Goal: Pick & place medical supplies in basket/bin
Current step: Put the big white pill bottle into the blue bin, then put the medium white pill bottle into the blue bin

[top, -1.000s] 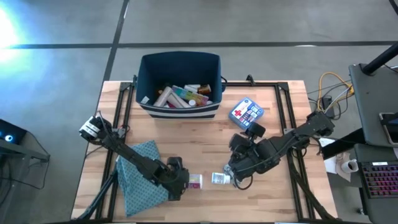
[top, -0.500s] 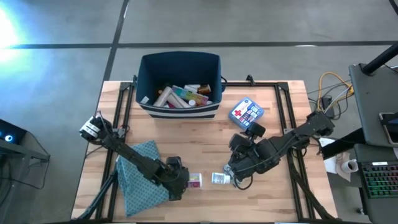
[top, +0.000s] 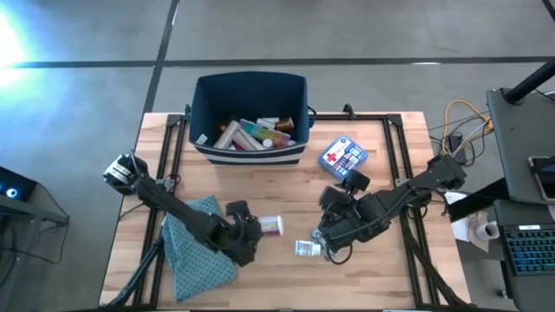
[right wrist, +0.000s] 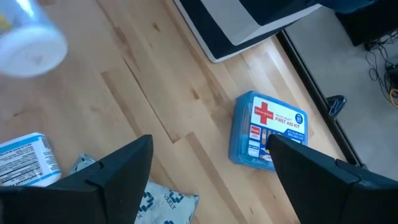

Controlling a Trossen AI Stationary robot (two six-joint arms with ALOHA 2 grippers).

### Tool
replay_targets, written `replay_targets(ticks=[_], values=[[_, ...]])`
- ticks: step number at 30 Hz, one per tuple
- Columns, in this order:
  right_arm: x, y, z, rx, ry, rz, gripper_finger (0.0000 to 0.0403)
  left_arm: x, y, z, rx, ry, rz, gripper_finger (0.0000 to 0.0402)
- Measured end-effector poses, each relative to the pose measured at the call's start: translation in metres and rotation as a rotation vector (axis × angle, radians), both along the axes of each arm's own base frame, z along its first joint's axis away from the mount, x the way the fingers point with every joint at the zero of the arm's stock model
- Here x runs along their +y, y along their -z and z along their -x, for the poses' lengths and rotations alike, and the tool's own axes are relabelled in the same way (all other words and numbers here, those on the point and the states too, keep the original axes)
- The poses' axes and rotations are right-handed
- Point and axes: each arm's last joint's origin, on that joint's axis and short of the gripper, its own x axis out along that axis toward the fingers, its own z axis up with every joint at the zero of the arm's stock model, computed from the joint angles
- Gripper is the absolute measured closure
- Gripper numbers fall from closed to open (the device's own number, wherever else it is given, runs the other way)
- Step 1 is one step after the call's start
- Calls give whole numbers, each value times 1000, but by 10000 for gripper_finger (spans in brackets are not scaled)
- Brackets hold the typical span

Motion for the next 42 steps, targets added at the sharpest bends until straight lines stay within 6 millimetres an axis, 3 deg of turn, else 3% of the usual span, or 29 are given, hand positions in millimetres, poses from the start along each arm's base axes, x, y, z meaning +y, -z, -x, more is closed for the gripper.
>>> replay_targets(ticks=[7,12,16,20,24,26,28,31,33,36,42], values=[[0,0,0,0,0,-1,89,18,-26,1,17,-71,-86,109],[0,0,0,0,0,-1,89,39,-70,-9,12,-130,-151,116],[0,0,0,0,0,-1,89,60,-120,-17,-42,-160,-303,117],[0,-1,1,-3,1,-3,89,101,-169,-23,-80,-232,-410,118],[-2,-5,3,-41,18,11,90,162,-196,-25,-40,-302,-430,118],[-3,-8,5,-53,19,14,90,197,-200,-22,-11,-356,-410,118],[-5,-10,7,-62,19,11,90,235,-199,-16,-9,-376,-249,118],[-7,-15,10,-84,26,10,90,285,-186,-4,-45,-460,64,118],[-7,-16,11,-99,40,1,90,306,-174,5,-19,-535,128,115],[-8,-17,12,-118,61,-9,90,316,-163,12,29,-563,129,97],[-9,-12,14,-127,101,-14,90,309,-162,12,144,-479,-54,44]])
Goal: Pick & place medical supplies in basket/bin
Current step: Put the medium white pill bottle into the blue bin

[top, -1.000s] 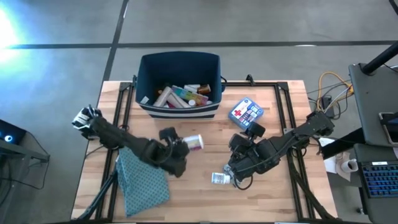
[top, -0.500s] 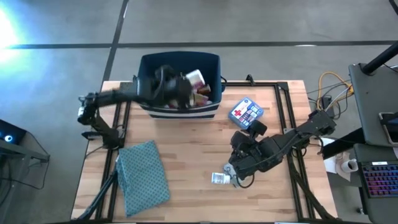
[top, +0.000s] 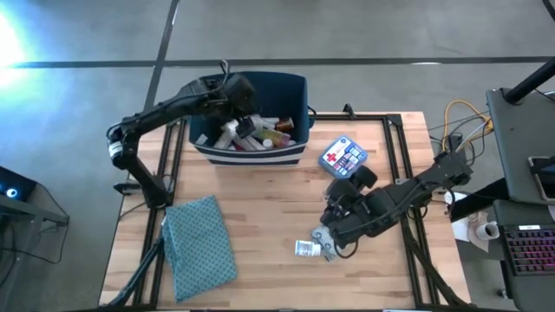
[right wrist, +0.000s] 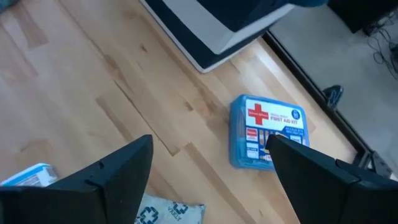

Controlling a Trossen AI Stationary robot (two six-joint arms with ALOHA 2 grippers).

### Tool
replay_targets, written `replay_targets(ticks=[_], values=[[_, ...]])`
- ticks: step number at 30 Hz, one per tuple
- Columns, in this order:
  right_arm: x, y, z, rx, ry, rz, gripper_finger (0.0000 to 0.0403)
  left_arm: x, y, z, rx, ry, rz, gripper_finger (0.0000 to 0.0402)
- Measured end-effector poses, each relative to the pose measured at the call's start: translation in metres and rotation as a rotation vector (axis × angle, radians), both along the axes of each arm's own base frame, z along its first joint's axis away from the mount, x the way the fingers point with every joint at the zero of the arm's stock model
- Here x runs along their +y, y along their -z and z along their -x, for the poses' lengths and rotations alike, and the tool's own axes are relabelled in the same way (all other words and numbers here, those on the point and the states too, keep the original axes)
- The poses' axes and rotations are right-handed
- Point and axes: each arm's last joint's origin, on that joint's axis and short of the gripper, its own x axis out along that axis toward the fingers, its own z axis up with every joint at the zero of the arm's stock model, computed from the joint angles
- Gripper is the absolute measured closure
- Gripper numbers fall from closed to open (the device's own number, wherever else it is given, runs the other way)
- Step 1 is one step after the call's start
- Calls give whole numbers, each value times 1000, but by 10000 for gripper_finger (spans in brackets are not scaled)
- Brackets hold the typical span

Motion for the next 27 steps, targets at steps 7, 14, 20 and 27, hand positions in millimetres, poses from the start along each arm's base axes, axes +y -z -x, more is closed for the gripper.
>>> replay_targets(ticks=[7,14,20,27], values=[[-2,18,8,58,52,-67,90,-19,-27,8,1,57,-57,25],[11,66,-2,197,-187,-254,90,-95,-66,29,-264,186,36,25],[21,112,-15,172,-469,-391,90,-156,-75,50,-454,204,78,24],[30,153,-32,37,-608,-403,89,-204,-51,68,-494,190,181,24]])
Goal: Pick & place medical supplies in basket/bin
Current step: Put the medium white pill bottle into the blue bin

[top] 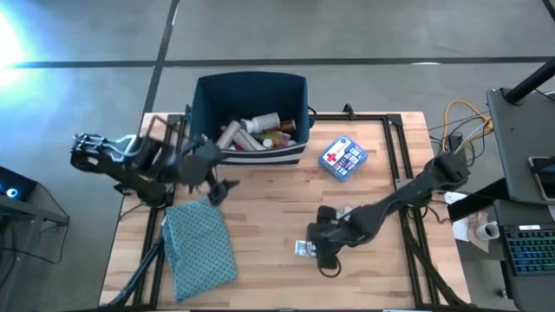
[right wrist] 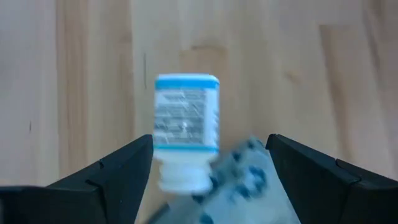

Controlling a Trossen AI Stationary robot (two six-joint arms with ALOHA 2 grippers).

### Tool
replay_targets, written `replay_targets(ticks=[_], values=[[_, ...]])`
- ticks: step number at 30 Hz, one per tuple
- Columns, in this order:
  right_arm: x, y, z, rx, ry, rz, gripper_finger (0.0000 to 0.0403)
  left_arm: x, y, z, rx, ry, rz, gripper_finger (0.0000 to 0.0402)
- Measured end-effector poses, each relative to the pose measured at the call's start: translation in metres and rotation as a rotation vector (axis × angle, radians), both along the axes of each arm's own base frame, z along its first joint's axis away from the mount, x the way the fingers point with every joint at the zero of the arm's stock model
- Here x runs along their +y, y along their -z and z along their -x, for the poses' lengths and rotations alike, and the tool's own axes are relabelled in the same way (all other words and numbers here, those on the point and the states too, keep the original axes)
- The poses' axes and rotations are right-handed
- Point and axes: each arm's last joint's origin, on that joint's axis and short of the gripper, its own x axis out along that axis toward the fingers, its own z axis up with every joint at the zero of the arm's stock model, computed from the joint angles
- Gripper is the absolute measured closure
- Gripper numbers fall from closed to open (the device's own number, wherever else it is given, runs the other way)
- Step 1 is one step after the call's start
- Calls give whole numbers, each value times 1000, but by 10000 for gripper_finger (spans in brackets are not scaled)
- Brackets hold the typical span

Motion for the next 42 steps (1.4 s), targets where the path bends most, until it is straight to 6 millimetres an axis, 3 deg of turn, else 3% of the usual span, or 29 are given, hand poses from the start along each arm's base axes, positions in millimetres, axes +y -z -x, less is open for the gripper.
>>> replay_targets(ticks=[7,12,15,19,26,28,30,34,39,42], values=[[10,33,-19,-27,9,-19,89,-29,48,6,55,-22,66,24],[18,51,-33,3,22,-7,89,-38,69,7,77,-51,105,24],[21,64,-38,56,78,-9,91,-43,73,8,77,-49,117,24],[23,68,-46,108,189,-24,106,-47,73,8,59,-55,148,24],[16,57,-57,105,247,-11,186,-50,73,10,55,-48,158,24],[6,44,-62,66,303,-3,208,-50,73,10,55,-49,158,24],[-6,19,-68,-32,349,20,209,-50,73,10,55,-49,158,24],[-44,-50,-73,-280,429,144,208,-50,72,10,51,-50,157,24],[-102,-143,-72,-621,585,216,165,-49,72,10,48,-50,155,24],[-135,-187,-69,-798,631,258,157,-49,71,10,45,-51,156,24]])
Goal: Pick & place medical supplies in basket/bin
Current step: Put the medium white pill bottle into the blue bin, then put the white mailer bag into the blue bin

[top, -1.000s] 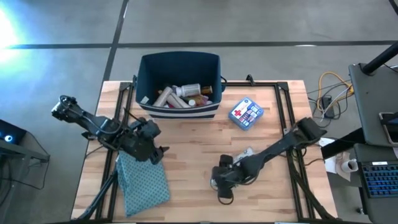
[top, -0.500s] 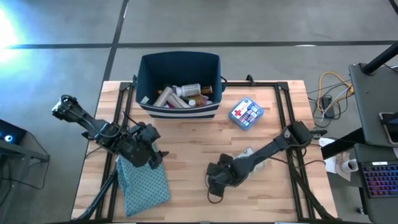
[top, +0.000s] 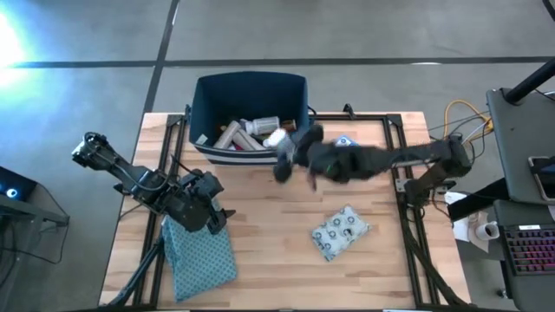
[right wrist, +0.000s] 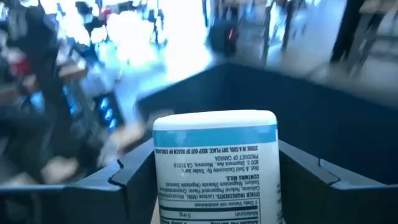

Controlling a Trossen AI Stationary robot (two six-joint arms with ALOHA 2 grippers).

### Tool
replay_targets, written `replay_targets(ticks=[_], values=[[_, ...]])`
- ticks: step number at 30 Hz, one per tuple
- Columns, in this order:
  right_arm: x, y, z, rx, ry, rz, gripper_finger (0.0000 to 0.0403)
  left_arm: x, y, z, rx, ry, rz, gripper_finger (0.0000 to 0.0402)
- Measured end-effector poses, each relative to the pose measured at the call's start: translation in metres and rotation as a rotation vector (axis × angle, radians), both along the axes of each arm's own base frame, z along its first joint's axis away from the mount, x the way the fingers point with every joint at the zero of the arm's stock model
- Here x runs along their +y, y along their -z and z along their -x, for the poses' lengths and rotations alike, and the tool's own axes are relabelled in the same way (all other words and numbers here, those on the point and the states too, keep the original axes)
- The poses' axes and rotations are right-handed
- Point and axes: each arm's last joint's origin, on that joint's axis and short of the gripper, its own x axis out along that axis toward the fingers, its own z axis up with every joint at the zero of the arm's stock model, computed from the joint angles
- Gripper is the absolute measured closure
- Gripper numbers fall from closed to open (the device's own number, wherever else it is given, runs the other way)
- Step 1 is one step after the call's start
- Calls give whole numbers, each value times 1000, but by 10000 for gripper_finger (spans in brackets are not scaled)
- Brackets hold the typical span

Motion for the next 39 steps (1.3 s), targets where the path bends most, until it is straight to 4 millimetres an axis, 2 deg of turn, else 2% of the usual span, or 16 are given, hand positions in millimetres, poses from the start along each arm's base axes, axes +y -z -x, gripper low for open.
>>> replay_targets(ticks=[3,6,9,12,15,20,25,28,32,39], values=[[-41,-17,-4,-19,31,50,162,0,0,0,-10,-10,-12,24],[-92,-15,-13,3,98,12,169,1,-1,-1,-28,-31,-20,24],[-137,-5,-20,61,87,-101,166,1,-1,-1,-38,-49,-14,24],[-162,7,-27,160,82,-206,156,2,-2,0,-47,-66,-23,24],[-172,17,-37,280,92,-193,145,4,-2,3,-47,-95,-31,24],[-175,19,-52,407,107,-95,114,9,-5,7,-75,-152,-65,24],[-164,12,-55,500,76,-56,77,14,-7,11,-105,-196,-130,24],[-154,3,-45,543,81,-46,63,17,-9,13,-125,-223,-169,24],[-137,-10,-22,592,93,-122,58,23,-10,13,-127,-250,-198,24],[-83,-27,22,752,53,-217,71,35,-10,8,-83,-247,-263,24]])
